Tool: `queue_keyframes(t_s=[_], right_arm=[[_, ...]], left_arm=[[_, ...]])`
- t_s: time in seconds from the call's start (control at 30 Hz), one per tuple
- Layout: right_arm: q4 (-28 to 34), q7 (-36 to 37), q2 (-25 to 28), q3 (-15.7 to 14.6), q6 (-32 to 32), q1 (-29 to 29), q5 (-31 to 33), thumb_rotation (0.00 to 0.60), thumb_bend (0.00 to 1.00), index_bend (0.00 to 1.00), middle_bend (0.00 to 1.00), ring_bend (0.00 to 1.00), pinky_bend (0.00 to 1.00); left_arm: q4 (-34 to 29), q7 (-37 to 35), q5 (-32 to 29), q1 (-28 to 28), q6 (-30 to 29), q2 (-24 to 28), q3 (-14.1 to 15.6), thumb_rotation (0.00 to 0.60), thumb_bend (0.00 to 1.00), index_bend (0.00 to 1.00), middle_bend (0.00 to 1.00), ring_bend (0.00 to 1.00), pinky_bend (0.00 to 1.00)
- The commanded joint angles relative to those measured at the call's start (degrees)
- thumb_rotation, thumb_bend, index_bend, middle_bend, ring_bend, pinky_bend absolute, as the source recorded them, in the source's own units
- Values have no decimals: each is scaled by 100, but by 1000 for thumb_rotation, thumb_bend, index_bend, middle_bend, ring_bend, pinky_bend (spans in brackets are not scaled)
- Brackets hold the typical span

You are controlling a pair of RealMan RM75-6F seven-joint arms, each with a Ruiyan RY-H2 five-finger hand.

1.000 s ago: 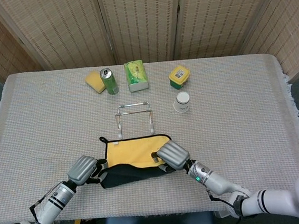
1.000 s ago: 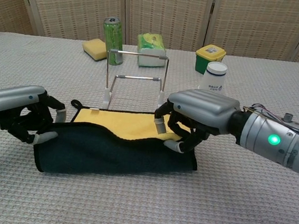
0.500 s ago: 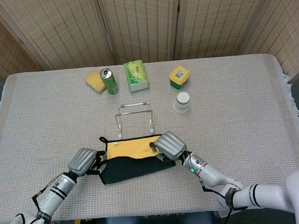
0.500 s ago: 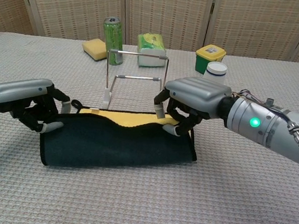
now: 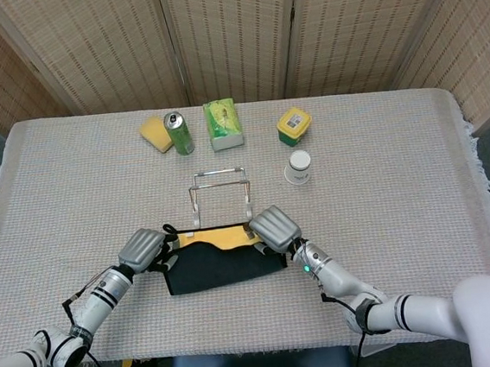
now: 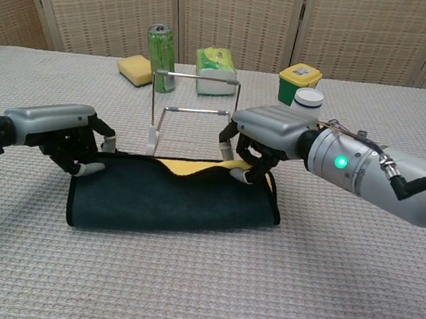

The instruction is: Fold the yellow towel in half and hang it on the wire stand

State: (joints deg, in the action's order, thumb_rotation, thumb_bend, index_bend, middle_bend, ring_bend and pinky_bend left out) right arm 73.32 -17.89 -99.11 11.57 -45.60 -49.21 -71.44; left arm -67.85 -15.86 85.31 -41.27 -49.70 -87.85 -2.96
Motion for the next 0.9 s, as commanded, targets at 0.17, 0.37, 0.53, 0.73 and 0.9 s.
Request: queue_keyframes(t_s=[0.17, 0.37, 0.53, 0.73, 0.9], right_arm=[[-181, -33, -88, 2, 22, -51, 166, 600, 440, 566, 846, 947, 1000], [-317, 2, -140, -12, 16, -65, 257, 600, 440, 566, 846, 947, 1000], [-426, 44, -186, -20, 15, -78, 309, 600, 439, 566, 846, 947, 1000], [-534, 121, -247, -3, 20, -104, 357, 600, 440, 566, 846, 947, 1000], [-633, 139, -295, 31, 16, -143, 398, 600, 440, 566, 846, 948, 1000]], left_arm=[[178, 143, -234, -178, 283, -119, -115, 600, 473, 533, 920, 859, 896], [287, 236, -383, -245, 405, -188, -162, 600, 472, 529, 920, 858, 896], [346, 304, -481, -276, 475, -203, -184, 600, 471, 520, 919, 858, 896], [358, 467, -629, -333, 640, -190, -200, 600, 471, 482, 918, 851, 893], [378, 644, -814, -352, 703, -206, -265, 600, 470, 457, 913, 847, 890]])
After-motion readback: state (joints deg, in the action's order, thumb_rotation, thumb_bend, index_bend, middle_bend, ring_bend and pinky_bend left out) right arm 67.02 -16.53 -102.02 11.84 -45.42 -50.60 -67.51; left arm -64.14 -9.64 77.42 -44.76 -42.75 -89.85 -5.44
